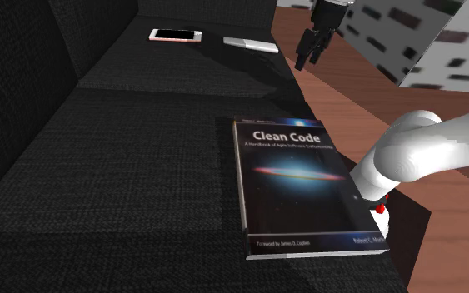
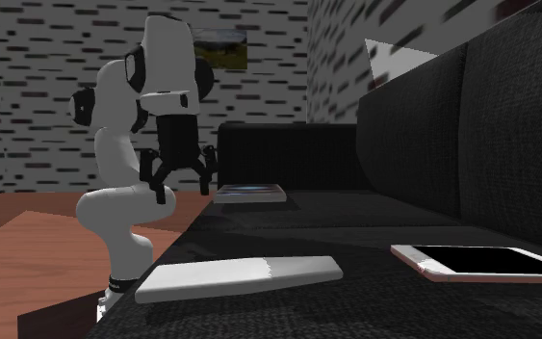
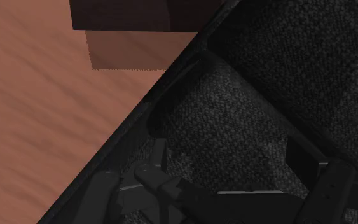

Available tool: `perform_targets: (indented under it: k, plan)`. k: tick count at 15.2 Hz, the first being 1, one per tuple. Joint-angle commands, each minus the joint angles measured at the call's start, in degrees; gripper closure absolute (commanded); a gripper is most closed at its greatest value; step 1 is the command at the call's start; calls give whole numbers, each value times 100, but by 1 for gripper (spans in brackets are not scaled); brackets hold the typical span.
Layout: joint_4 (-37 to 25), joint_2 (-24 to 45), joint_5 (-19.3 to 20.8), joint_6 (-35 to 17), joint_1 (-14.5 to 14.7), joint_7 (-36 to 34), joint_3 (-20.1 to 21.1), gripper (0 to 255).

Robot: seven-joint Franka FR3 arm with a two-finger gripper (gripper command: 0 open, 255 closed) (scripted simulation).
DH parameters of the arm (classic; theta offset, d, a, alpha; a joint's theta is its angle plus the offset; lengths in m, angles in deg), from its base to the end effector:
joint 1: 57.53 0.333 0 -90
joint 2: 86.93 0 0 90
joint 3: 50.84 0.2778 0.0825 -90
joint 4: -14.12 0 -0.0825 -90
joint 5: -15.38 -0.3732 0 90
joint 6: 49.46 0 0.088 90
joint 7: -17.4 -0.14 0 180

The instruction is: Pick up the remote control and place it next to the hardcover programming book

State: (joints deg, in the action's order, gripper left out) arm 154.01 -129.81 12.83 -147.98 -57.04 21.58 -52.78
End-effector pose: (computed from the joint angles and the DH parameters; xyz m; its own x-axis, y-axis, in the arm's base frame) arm 0.3436 -0.0037 0.4915 0.9983 0.0493 0.0306 0.0512 -0.9966 -0.0651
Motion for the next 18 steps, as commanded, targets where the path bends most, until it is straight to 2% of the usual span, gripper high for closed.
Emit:
perform_targets:
  k: [1, 9, 18]
  plan:
    - [0, 0, 0, 0, 0, 0, 0, 0]
    - [-1253, 1745, 334, -500, 329, 2095, -772, 0]
    - [-3294, 3834, 78, -546, 630, 4341, -1217, 0]
